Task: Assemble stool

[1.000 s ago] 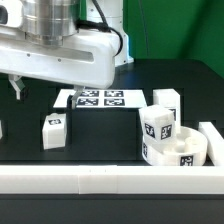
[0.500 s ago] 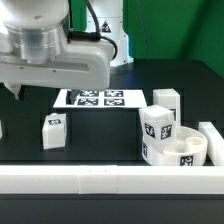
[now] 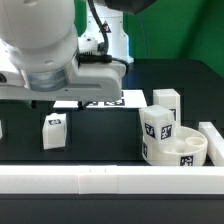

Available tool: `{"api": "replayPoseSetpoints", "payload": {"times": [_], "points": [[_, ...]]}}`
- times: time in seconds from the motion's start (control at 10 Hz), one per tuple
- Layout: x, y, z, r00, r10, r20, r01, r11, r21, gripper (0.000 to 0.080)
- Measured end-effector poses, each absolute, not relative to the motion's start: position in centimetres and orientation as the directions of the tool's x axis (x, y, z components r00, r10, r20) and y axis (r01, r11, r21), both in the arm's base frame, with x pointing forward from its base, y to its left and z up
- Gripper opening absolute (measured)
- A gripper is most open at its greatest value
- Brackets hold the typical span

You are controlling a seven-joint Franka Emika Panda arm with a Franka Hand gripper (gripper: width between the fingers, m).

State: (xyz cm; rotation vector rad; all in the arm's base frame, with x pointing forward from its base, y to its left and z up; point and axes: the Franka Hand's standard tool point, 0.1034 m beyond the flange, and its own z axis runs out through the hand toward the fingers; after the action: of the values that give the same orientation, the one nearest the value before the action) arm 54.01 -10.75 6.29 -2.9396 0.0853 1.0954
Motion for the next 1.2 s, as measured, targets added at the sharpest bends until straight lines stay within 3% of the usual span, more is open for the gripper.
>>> {"api": "replayPoseSetpoints", "payload": {"times": [0.3,0.4,0.6,1.2], "points": [[54.0,-10.9,6.3,0.755,-0.051,-0.654,-0.053,-0.998,0.016,0.0649],[54.6,-11.4,6.7,0.764,0.012,-0.645,-0.008,-1.0,-0.028,0.0649],[55.3,-11.4,6.6,0.767,0.018,-0.642,-0.012,-0.999,-0.041,0.0649],[54.1,-11.9,5.9,0.726,0.018,-0.688,-0.018,-0.999,-0.045,0.0649]]}}
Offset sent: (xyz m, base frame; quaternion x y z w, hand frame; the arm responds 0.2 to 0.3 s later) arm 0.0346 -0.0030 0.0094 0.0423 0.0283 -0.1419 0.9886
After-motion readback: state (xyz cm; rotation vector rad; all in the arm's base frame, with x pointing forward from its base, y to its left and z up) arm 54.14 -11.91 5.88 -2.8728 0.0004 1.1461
